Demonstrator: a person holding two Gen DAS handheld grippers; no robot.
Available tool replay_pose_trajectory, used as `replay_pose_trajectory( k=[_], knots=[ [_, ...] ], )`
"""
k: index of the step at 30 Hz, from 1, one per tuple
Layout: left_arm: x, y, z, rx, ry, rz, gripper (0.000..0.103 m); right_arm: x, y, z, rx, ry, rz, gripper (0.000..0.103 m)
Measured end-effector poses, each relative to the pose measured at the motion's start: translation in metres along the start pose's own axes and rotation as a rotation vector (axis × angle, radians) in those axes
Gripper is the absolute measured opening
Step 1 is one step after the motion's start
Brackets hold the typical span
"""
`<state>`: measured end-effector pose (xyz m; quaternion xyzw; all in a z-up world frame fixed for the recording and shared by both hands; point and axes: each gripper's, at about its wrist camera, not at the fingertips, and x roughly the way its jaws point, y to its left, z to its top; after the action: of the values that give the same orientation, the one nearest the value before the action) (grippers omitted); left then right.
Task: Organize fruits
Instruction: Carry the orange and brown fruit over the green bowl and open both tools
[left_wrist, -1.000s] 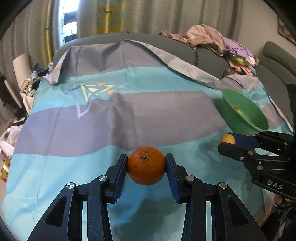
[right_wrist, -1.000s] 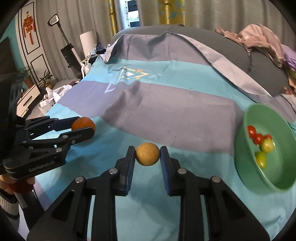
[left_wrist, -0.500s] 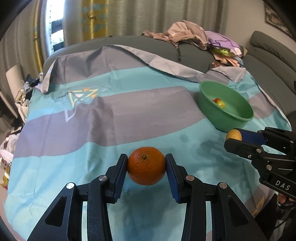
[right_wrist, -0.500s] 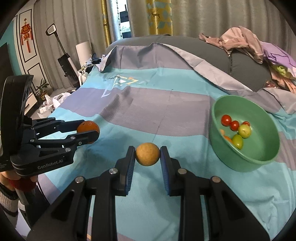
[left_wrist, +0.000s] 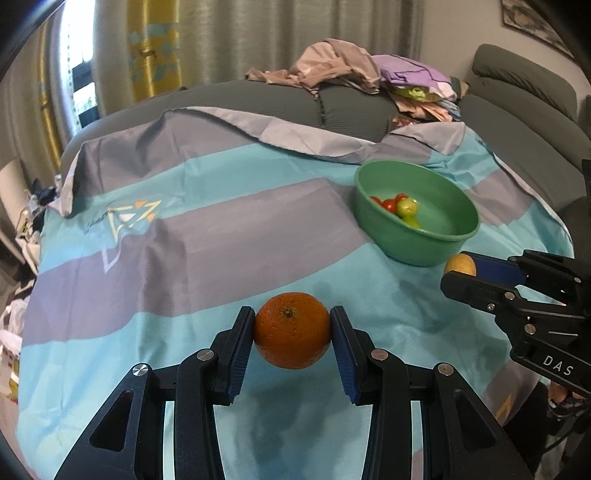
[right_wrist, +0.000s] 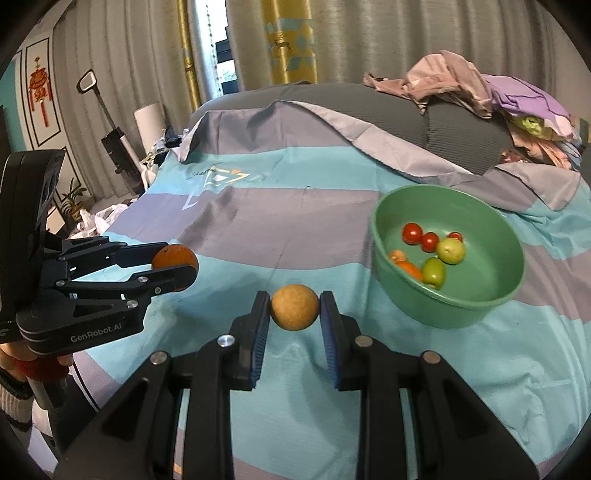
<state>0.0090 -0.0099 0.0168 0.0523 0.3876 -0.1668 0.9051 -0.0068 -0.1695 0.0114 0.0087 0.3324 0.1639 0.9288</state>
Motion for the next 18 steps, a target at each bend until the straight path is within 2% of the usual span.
replay_pose_trajectory(
  k=[18],
  knots=[
    [0.019, -0.060, 0.036, 0.120, -0.019, -0.056, 0.042, -0.014, -0.052, -0.007, 0.107, -0.048, -0.051, 0.028]
  ],
)
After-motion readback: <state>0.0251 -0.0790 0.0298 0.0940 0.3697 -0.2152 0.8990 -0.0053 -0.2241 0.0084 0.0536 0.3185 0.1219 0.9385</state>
